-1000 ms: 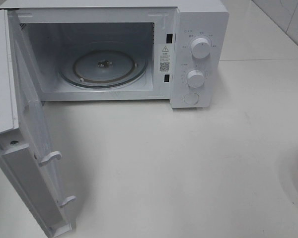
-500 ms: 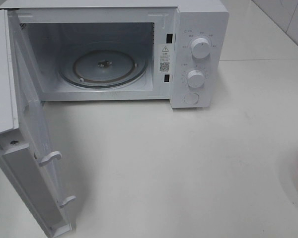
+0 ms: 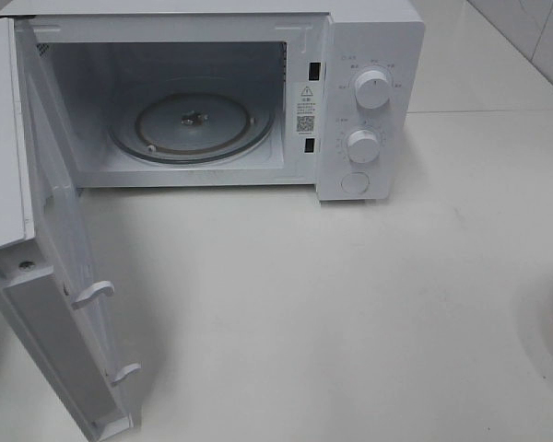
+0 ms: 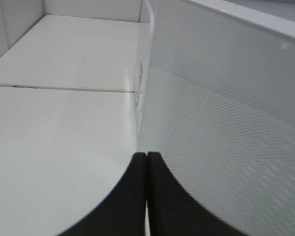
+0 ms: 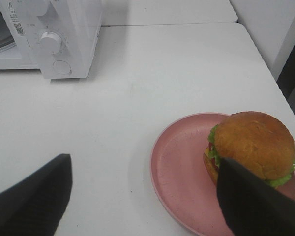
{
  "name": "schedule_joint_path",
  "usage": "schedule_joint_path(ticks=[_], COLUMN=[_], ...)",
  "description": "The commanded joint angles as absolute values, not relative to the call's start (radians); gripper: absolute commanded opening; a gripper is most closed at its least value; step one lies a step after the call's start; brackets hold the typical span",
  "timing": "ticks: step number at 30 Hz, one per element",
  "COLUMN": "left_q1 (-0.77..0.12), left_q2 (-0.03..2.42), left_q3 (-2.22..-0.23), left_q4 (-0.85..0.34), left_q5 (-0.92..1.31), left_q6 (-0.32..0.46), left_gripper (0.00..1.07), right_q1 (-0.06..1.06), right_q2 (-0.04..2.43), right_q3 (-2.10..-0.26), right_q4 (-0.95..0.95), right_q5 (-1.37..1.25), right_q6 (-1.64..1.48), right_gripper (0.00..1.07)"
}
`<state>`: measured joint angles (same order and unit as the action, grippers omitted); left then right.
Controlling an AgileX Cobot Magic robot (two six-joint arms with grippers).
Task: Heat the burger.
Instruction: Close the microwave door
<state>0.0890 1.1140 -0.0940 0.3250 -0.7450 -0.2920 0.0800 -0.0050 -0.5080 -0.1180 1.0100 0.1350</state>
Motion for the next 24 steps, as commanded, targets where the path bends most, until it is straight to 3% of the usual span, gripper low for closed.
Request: schedule_joint_path(ticks=[1, 5, 7, 12, 19, 24], left_q1=[0.092, 0.092, 0.092, 0.092, 0.079, -0.016], left_q2=[1.191, 1.269, 1.32, 1.358, 1.358, 1.358], left_q3=[-0.095, -0.105, -0.127, -0.155, -0.162, -0.194], left_q4=[0.434, 0.539, 0.6, 0.706, 0.698, 0.676], left_q5=[-0.897, -0.986, -0.993, -1.001, -0.994, -0.881], left_q6=[-0.325, -0.34, -0.399, -0.449, -0.438, -0.394], left_gripper=[0.0, 0.0, 0.0, 0.0, 0.0, 0.0], right_q1=[0.074, 0.074, 0.074, 0.074, 0.074, 0.074], right_q2=[-0.03, -0.03, -0.03, -0.03, -0.03, -0.03], right_q3=[-0.503, -0.503, -0.503, -0.503, -0.503, -0.503], right_q4=[-0.121, -0.121, -0.121, -0.121, -0.121, -0.121], right_q5=[1.006, 1.006, 1.006, 1.006, 1.006, 1.006], right_q6=[0.132, 0.132, 0.132, 0.132, 0.132, 0.132], right_gripper=[0.76, 0.76, 0.76, 0.76, 0.76, 0.76])
